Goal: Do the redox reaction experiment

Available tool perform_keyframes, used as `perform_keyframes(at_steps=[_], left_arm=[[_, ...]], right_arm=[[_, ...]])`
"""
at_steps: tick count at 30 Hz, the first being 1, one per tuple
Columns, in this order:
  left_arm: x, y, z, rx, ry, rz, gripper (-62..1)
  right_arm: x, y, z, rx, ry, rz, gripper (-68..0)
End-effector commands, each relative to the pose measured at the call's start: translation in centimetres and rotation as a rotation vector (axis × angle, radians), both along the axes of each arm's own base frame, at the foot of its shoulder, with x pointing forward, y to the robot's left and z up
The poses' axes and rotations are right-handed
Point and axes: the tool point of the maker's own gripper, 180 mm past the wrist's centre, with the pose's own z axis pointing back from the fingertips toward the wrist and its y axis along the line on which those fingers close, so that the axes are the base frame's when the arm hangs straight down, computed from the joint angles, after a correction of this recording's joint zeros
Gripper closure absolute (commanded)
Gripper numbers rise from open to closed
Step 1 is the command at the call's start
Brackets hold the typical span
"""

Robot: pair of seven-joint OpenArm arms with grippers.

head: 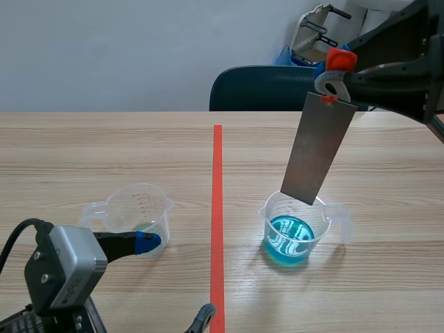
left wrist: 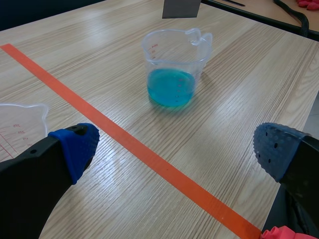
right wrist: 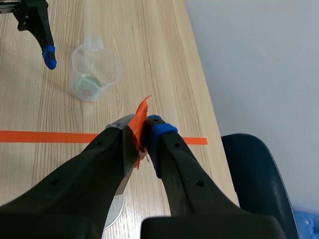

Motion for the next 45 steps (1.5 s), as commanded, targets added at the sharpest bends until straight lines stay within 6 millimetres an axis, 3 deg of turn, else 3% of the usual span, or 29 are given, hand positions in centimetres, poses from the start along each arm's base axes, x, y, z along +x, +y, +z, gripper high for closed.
perform_keyframes(at_steps=[1, 39, 45], left_arm=[[0.0, -0.3, 0.6, -0.026, -0.009, 0.005, -62.3], [0.1, -0.3, 0.8, -0.033, -0.016, 0.007, -62.3], [1.1, -0.7, 1.2, -0.046, -0.032, 0.020, -62.3]], right_arm=[[-0.3, 0.3, 1.0, 0.021, -0.016, 0.021, -0.8], [-0.2, 0.3, 0.9, 0.020, -0.016, 0.020, -0.8], [-0.2, 0.3, 0.9, 0.017, -0.015, 0.018, -0.8]])
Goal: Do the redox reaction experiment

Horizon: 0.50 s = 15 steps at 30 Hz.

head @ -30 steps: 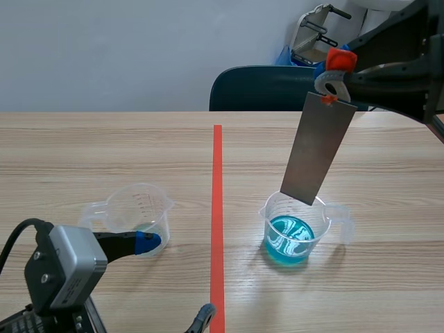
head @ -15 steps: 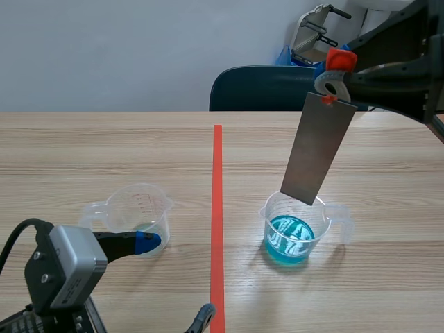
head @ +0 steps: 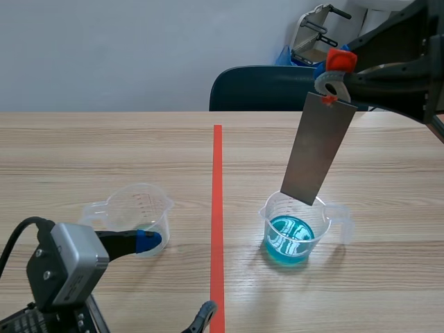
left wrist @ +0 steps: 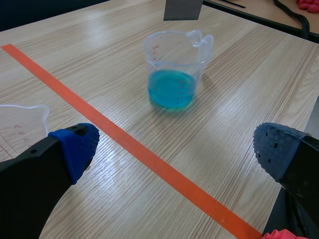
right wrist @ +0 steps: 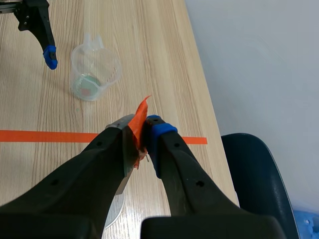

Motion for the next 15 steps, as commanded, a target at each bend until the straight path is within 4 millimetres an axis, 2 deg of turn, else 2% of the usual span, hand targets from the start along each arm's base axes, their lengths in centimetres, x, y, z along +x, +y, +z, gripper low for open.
perform_keyframes(at_steps=[1, 4, 9, 10, 15], left_arm=[[1.0, -0.7, 1.2, -0.041, -0.034, 0.013, -56.9], [2.0, -1.7, 1.6, -0.049, -0.045, 0.012, -33.3], [4.1, -4.0, 1.3, -0.044, -0.043, 0.006, -5.1], [4.5, -4.6, 1.3, -0.052, -0.048, 0.002, -2.1], [6.6, -7.0, 0.8, -0.070, -0.060, -0.011, -2.5]], right_arm=[[-0.2, 0.3, 0.9, 0.020, -0.016, 0.020, -0.8], [-0.2, 0.3, 0.9, 0.020, -0.016, 0.020, -0.8], [-0.2, 0.3, 0.9, 0.020, -0.016, 0.020, -0.8], [-0.2, 0.3, 0.9, 0.020, -0.016, 0.020, -0.8], [-0.2, 0.3, 0.9, 0.020, -0.016, 0.020, -0.8]])
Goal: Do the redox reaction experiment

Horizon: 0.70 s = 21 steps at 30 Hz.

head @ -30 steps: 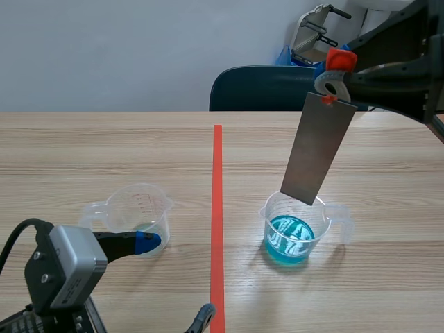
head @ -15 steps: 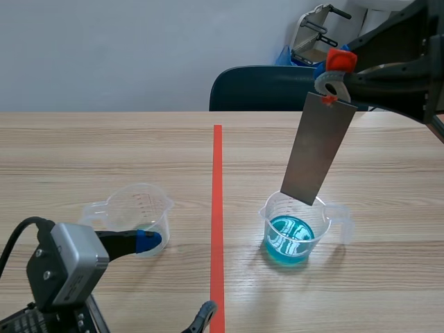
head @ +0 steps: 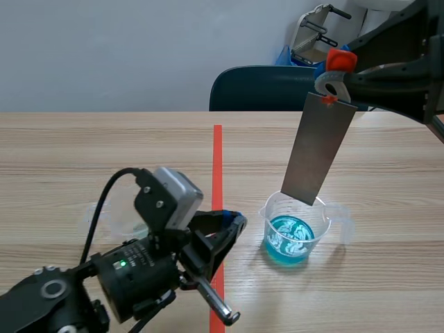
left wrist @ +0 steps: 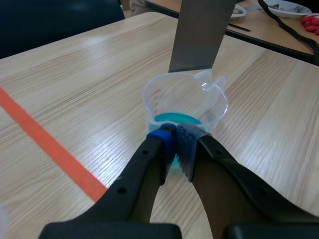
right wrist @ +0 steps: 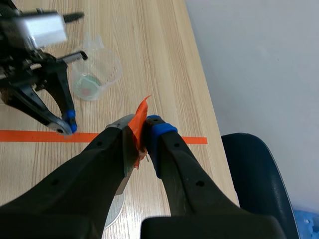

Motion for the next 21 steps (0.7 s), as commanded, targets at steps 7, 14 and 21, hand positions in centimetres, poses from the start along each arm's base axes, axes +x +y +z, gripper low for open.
perform_keyframes(at_steps=[7, 14, 21], left_arm=[[2.8, -2.1, 0.3, -0.043, -0.019, 0.018, -2.5], [3.9, -2.8, -0.1, -0.055, -0.015, 0.034, -2.5], [4.2, -3.0, 0.3, -0.064, -0.026, 0.035, -2.5]], right_arm=[[-0.2, 0.3, 0.9, 0.019, -0.016, 0.020, -0.8], [-0.2, 0.3, 0.9, 0.019, -0.015, 0.019, -0.8], [-0.2, 0.3, 0.9, 0.019, -0.015, 0.019, -0.8]])
